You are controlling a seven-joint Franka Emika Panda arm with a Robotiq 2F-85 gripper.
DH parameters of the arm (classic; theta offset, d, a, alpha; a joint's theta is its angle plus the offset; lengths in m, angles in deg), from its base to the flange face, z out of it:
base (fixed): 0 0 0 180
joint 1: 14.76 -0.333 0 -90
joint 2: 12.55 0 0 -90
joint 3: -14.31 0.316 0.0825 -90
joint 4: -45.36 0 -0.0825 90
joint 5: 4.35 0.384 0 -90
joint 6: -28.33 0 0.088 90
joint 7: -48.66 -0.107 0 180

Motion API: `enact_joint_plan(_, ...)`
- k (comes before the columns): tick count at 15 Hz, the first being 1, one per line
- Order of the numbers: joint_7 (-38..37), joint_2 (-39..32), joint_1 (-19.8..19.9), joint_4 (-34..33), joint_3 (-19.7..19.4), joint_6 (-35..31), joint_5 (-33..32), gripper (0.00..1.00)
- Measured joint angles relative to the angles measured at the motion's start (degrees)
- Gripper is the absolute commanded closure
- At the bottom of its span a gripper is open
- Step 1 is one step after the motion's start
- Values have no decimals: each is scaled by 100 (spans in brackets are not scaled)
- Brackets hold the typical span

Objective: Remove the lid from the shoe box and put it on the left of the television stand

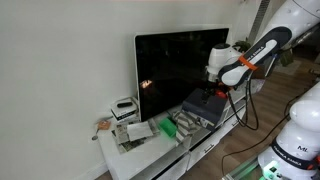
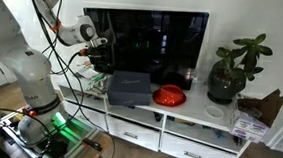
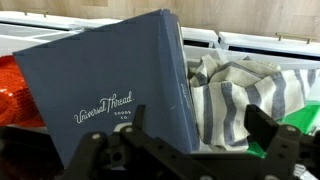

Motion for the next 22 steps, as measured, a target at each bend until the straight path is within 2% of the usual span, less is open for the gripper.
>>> enact_joint_plan(3, -153, -311, -21, -46, 65, -138, -223, 0)
enact_joint_plan(9, -1238, -1168, 30, -445, 69, -581, -1458, 0)
enact_joint_plan(14, -2477, -1854, 19, -988, -149, -646, -2743, 0)
enact_joint_plan(22, -4178, -2783, -264, -1662, -493, -598, -4143, 0)
